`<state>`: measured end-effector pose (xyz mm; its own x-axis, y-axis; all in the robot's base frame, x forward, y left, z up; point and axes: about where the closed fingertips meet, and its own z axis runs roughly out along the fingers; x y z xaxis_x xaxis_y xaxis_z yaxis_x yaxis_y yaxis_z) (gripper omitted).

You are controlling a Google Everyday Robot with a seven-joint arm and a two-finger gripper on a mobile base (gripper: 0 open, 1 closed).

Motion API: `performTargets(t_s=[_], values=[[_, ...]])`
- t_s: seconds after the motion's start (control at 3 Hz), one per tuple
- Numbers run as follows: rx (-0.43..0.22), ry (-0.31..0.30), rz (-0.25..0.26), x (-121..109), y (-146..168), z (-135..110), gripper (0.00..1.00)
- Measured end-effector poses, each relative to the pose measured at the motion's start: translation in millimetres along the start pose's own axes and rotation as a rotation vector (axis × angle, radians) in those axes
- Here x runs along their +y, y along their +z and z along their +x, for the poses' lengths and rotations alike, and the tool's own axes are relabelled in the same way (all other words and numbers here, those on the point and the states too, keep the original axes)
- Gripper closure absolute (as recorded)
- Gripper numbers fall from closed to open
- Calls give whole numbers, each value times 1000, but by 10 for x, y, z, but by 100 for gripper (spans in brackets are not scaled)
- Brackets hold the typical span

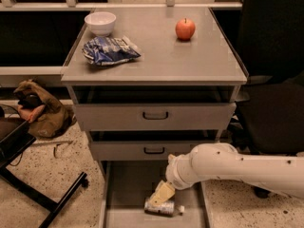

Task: Pick blue plastic bottle from bottom drawer and place on counter

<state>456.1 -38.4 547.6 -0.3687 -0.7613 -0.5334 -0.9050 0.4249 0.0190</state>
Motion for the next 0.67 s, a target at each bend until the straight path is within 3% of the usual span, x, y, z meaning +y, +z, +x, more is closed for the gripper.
performTargets(t_s=[0.67], values=[[-192, 98, 7, -325, 1167, 171, 0]])
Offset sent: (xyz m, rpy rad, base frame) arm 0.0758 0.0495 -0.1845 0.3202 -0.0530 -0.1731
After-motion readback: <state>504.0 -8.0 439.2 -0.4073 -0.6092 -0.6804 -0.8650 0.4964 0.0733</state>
